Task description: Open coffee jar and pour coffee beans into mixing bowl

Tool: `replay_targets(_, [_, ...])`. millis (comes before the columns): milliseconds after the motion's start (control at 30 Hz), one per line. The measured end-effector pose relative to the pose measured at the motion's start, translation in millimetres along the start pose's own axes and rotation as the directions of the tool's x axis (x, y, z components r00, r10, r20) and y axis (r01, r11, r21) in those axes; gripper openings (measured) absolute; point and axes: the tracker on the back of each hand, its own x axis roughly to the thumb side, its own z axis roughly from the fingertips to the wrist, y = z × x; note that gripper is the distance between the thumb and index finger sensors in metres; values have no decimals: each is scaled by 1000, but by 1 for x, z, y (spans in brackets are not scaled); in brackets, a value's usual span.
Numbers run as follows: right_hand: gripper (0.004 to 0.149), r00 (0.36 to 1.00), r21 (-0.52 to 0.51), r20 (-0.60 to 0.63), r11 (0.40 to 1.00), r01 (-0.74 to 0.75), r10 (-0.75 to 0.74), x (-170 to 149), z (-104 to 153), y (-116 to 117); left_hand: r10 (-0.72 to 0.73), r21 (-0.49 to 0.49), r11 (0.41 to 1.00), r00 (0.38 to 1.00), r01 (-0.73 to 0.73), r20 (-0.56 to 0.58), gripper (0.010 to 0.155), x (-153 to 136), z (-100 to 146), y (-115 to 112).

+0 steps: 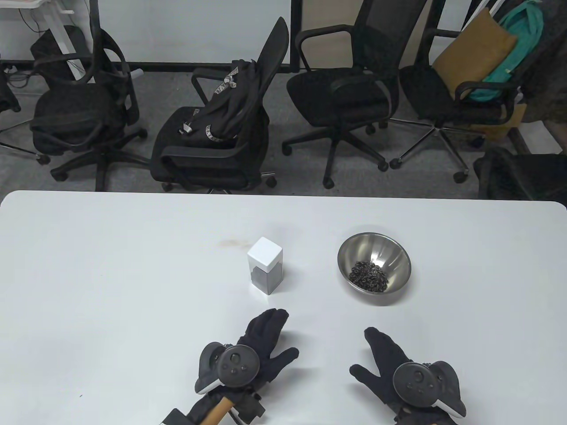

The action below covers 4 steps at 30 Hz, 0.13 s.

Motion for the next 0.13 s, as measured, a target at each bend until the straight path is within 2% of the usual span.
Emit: replay_targets(133, [83,1000,7,-3,1000,-4,4,-2,0,1,-15,-14,1000,1000,15,-17,83,-3,3,-2])
